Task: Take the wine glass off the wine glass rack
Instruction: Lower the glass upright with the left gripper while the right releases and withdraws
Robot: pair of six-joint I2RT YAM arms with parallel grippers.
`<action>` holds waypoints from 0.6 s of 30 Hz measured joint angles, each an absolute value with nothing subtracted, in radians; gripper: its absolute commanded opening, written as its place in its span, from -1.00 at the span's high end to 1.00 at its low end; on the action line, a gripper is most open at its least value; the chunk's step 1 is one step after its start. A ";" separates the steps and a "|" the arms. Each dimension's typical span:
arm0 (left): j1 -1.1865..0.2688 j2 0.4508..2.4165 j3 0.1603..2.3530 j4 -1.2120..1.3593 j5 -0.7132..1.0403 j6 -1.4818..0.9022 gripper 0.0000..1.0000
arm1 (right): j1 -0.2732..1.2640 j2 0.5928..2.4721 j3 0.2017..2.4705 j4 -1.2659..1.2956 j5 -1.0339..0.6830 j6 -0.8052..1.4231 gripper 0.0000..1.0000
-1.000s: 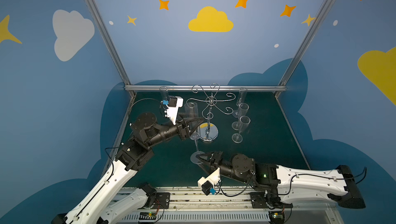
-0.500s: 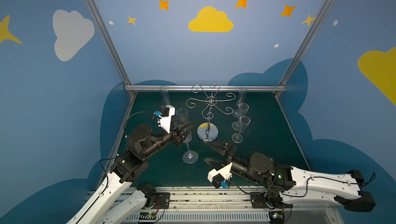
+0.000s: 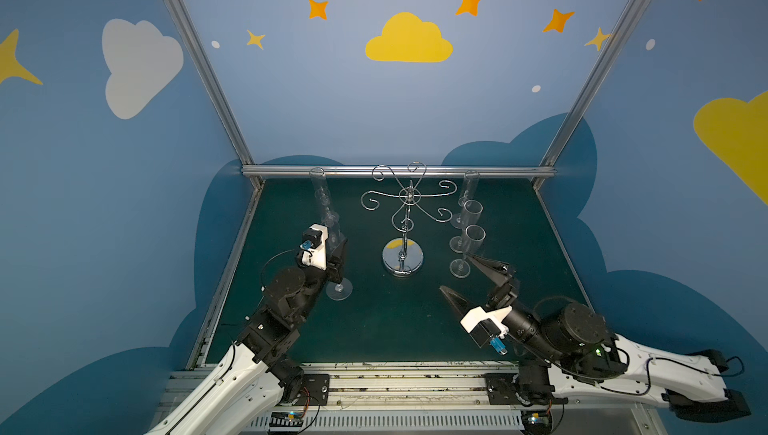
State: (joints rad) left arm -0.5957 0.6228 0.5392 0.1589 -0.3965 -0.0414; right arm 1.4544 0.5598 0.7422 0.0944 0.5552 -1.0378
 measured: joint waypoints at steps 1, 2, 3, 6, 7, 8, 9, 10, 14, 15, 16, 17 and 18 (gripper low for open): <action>-0.593 0.632 0.518 0.202 -0.415 -0.027 0.14 | 1.454 0.555 0.742 0.089 0.568 -1.031 -0.78; -0.588 0.646 0.498 0.250 -0.431 -0.013 0.13 | 1.454 0.549 0.742 0.082 0.584 -1.023 -0.78; -0.582 0.665 0.482 0.296 -0.441 -0.002 0.12 | 1.454 0.543 0.742 0.075 0.600 -1.016 -0.78; -0.553 0.740 0.456 0.405 -0.447 0.024 0.13 | 1.454 0.532 0.744 0.051 0.641 -1.001 -0.78; -0.544 0.765 0.451 0.434 -0.446 0.028 0.13 | 1.454 0.531 0.745 0.044 0.653 -0.997 -0.78; -0.533 0.790 0.445 0.469 -0.445 0.032 0.13 | 1.454 0.530 0.747 0.038 0.665 -0.991 -0.78; -0.522 0.813 0.437 0.502 -0.443 0.034 0.13 | 1.454 0.530 0.748 0.033 0.678 -0.984 -0.78; -0.512 0.834 0.428 0.534 -0.441 0.034 0.13 | 1.454 0.529 0.748 0.030 0.690 -0.979 -0.78; -0.458 0.925 0.397 0.651 -0.425 0.007 0.13 | 1.451 0.527 0.748 0.010 0.734 -0.966 -0.78; -0.440 0.956 0.397 0.679 -0.420 -0.007 0.12 | 1.449 0.526 0.748 0.001 0.743 -0.965 -0.78; -0.429 0.980 0.398 0.701 -0.417 -0.016 0.12 | 1.445 0.522 0.748 -0.009 0.754 -0.965 -0.78; -0.417 1.013 0.398 0.728 -0.417 -0.025 0.12 | 1.441 0.516 0.748 -0.020 0.762 -0.963 -0.78; -0.409 1.042 0.398 0.754 -0.417 -0.035 0.12 | 1.437 0.507 0.748 -0.031 0.770 -0.960 -0.78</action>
State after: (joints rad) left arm -0.4091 1.0424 0.3985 0.7536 -0.4168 -0.0349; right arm 1.4368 0.5072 0.7479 -0.0307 0.7696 -0.9600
